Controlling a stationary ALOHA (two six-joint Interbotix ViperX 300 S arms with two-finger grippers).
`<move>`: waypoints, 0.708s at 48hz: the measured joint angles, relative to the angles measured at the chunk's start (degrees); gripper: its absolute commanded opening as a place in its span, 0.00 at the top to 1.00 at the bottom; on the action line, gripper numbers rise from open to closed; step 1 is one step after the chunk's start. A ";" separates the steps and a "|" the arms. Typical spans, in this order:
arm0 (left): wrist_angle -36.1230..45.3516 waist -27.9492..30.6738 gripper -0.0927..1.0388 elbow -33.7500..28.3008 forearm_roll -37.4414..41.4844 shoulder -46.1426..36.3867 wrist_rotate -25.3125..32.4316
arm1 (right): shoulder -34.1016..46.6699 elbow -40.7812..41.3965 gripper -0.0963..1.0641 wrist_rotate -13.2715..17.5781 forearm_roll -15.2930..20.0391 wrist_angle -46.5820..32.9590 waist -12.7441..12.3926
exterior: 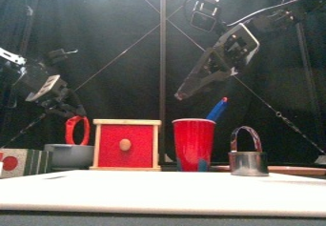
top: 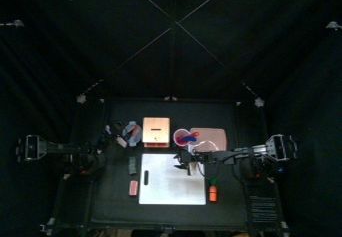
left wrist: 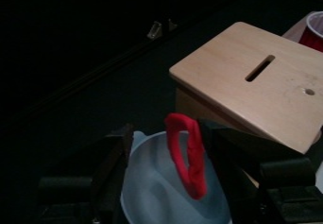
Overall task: Get the cutter from the drawer then cut the dough then place the extra dough in the bowl
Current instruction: Place the extra dough in the bowl
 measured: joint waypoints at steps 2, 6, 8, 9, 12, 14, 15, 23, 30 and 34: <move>0.00 0.00 0.11 0.00 -0.09 0.09 0.00 | 0.00 0.00 0.22 0.00 0.26 0.00 0.00; -0.09 0.00 0.11 0.00 -0.09 0.09 0.00 | 0.00 0.00 0.22 0.00 0.62 0.00 0.00; 0.00 0.00 0.11 0.00 -0.18 0.09 0.00 | 0.00 0.00 0.22 0.00 0.70 0.00 0.00; -0.09 -0.09 0.11 -0.09 -0.18 0.09 0.00 | 0.00 0.00 0.22 0.00 0.79 0.09 0.00; -0.09 -0.09 0.11 -0.35 -0.26 0.09 -0.35 | 0.00 0.09 0.22 0.00 0.88 0.00 0.00; -0.09 -0.09 0.11 -0.44 -0.26 0.09 -0.70 | 0.00 0.09 0.22 0.00 0.88 0.00 0.00; -0.09 -0.09 0.11 -0.44 -0.26 0.09 -0.88 | 0.09 0.00 0.22 0.00 0.97 0.00 0.00; 0.00 -0.09 0.11 -0.53 -0.26 0.09 -2.46 | 0.09 -0.18 0.22 0.00 1.85 0.09 0.26; -0.09 -1.49 0.12 -1.41 1.32 0.09 -4.39 | 0.09 -1.41 0.22 0.09 2.20 -0.18 0.88; 0.00 -3.87 0.12 -2.55 3.96 0.09 -4.75 | 0.09 -2.29 0.22 -0.09 2.20 -1.49 1.05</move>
